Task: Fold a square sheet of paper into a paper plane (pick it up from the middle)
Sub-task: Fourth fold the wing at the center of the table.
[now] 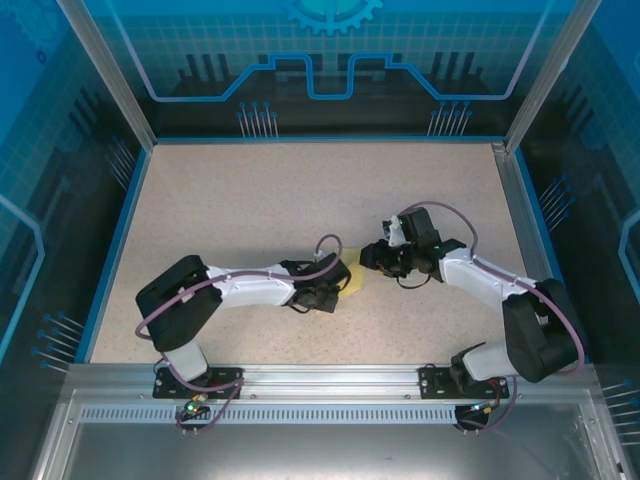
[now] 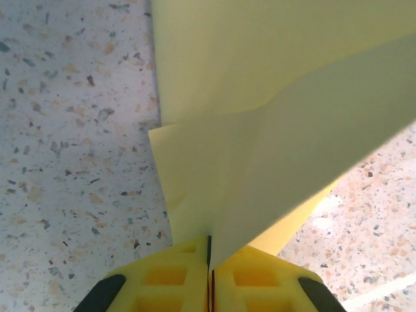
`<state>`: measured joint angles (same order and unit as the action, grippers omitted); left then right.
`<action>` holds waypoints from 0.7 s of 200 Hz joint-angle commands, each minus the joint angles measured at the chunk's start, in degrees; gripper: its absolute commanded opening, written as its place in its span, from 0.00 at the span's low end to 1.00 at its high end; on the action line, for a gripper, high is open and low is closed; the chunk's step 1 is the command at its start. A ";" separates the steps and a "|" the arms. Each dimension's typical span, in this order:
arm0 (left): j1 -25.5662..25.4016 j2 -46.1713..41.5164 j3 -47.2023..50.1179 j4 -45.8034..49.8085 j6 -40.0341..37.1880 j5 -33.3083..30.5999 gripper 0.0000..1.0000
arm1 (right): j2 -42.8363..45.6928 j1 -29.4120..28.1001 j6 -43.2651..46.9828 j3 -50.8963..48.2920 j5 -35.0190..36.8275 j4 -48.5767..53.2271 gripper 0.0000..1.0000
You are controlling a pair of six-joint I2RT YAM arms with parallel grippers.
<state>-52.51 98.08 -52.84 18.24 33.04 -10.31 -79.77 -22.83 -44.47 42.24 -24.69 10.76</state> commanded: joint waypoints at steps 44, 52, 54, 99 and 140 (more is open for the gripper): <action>8.99 -2.69 6.86 -12.98 -0.11 24.33 0.12 | -2.17 -3.94 1.82 -0.97 -3.34 -3.05 0.28; 9.52 -2.47 6.77 -13.06 -0.12 25.55 0.11 | -3.33 -5.09 1.92 -0.30 -3.52 -3.60 0.27; 9.68 -2.42 6.78 -13.14 -0.20 25.76 0.11 | -3.58 -5.35 1.93 -0.09 -3.53 -3.64 0.26; 11.18 -1.32 6.61 -13.19 -0.86 29.09 0.12 | -9.91 -9.77 -0.54 2.65 -4.30 -9.03 0.20; 11.72 -1.32 6.79 -12.73 -1.04 29.49 0.12 | -13.51 -10.83 -2.22 4.25 -5.00 -12.12 0.18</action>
<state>-41.43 96.03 -46.70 5.78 32.95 16.69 -91.57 -32.97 -45.23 44.60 -28.14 1.78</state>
